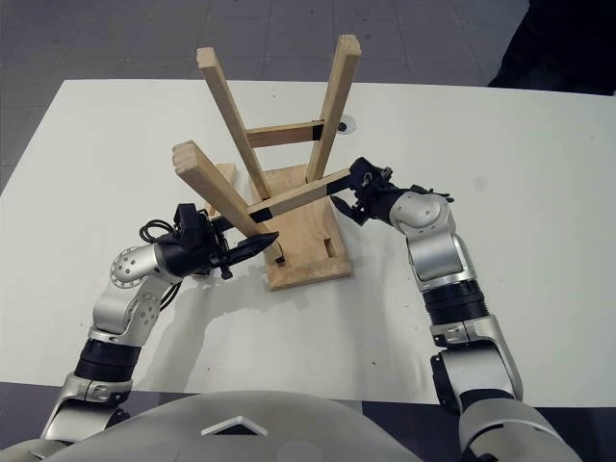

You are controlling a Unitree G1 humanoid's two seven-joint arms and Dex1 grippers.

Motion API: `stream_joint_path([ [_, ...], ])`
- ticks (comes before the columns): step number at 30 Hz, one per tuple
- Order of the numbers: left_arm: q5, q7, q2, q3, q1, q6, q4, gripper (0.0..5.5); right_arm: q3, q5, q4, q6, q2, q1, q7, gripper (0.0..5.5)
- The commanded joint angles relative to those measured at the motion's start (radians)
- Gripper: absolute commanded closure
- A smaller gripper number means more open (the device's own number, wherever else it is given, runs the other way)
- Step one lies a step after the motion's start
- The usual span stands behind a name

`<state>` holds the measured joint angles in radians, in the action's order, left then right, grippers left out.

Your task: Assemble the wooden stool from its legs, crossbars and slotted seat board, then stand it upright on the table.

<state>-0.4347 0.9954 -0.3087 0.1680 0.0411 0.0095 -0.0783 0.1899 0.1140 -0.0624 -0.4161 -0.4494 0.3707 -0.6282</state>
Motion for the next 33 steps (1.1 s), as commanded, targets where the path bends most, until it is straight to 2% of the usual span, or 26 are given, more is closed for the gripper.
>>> stream_joint_path([
  [1,0.017,0.008,-0.004,0.009,0.006,-0.015,0.011,3.44,-0.05,-0.023,0.143,-0.116,-0.028,-0.044,0.005,1.98],
  [24,0.039,0.063,-0.046,0.04,0.017,-0.045,0.078,3.45,-0.089,-0.071,0.306,-0.242,-0.07,-0.053,0.015,1.98],
  [33,0.046,0.159,-0.118,0.084,0.081,0.047,0.116,3.45,-0.107,-0.086,0.342,-0.262,-0.075,-0.075,0.036,1.98],
])
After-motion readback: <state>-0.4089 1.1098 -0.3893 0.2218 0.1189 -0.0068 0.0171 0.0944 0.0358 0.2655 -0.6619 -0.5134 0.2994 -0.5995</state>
